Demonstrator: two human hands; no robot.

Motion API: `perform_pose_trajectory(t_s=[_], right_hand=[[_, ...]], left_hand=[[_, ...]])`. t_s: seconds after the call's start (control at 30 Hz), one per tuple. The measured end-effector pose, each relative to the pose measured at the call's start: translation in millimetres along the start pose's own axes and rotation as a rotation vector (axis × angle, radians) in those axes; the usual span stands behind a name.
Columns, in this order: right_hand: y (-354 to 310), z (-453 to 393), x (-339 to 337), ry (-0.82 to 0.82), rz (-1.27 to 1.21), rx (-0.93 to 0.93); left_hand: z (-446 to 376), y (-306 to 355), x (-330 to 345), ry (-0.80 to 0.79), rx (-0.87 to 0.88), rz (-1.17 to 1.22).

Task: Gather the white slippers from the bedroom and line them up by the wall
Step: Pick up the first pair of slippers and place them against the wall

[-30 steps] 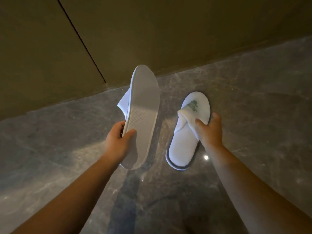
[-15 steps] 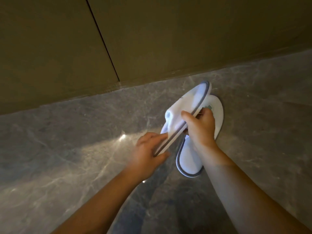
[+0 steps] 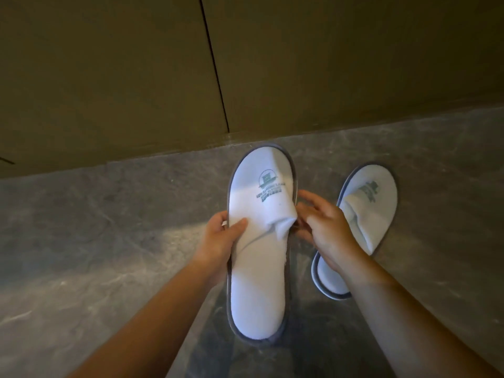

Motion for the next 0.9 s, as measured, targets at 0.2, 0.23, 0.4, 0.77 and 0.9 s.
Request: perform_pose_trajectory(t_s=[0.2, 0.23, 0.4, 0.77, 0.9], right_hand=[[37.7, -17.2, 8.4, -0.001, 0.693, -0.101], [46.3, -19.6, 12.3, -0.026, 0.783, -0.136], [83.2, -23.9, 26.5, -0.109, 1.249, -0.171], [91.4, -20.4, 27.9, -0.126, 1.391, -0.165], [92.3, -19.9, 25.2, -0.15, 1.342, -0.151]], left_hand=[[-21.4, -4.0, -65.5, 0.315, 0.013, -0.172], [-25.6, -5.4, -72.2, 0.336, 0.006, -0.174], [-35.5, -12.0, -86.4, 0.378, 0.024, -0.53], [-11.7, -63.5, -50.6, 0.081, 0.13, -1.206], [-9.5, -76.6, -47.0, -0.02, 0.191, -1.415]])
Point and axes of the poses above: each hand's wrist, its own z-axis away from the middle knuckle, its own x-axis out of the palm, y = z × x, the point moved 5 cm from there along -z, towards the middle knuckle, and after that the axes turned 5 degrees about -y, right-handed, at the moved point
